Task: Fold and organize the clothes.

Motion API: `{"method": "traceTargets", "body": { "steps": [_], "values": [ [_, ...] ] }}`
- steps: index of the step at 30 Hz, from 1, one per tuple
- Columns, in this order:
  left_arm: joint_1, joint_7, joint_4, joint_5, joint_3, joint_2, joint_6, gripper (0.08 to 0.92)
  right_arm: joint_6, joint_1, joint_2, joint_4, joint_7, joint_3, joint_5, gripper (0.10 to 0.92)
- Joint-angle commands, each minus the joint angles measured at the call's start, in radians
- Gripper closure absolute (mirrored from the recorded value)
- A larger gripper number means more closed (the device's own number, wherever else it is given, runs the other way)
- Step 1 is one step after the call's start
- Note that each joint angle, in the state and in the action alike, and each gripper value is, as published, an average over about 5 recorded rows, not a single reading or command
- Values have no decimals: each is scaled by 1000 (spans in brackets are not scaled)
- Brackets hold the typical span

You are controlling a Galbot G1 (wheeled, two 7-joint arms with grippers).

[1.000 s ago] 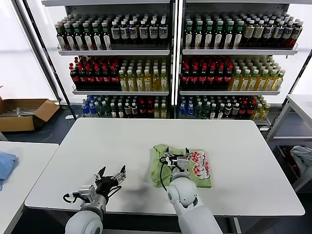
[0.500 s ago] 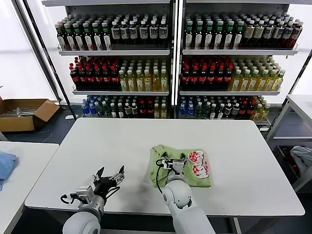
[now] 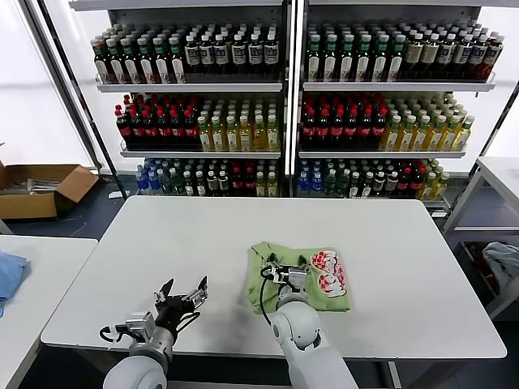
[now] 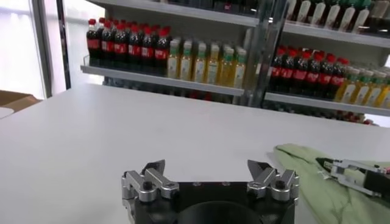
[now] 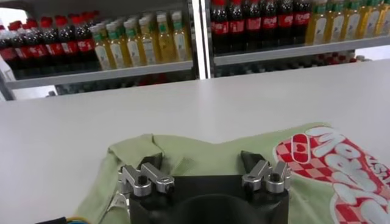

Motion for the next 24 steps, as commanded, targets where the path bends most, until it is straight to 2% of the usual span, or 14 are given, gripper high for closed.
{"method": "traceTargets", "body": {
  "steps": [1, 5, 11, 18, 24],
  "values": [
    [6, -2, -44, 23, -22, 6, -3, 177, 4, -13, -33, 218, -11, 9, 56, 203],
    [5, -5, -49, 33, -39, 9, -11, 177, -2, -45, -98, 334, -8, 29, 54, 203],
    [4, -4, -54, 37, -54, 0, -46, 177, -74, -192, -242, 476, 17, 113, -34, 203],
    [-22, -1, -29, 35, -41, -19, -67, 177, -110, -382, -372, 532, -20, 303, -31, 203],
    [-47, -1, -10, 35, -34, -28, -90, 177, -112, -455, -387, 558, -14, 423, 20, 203]
  ]
}}
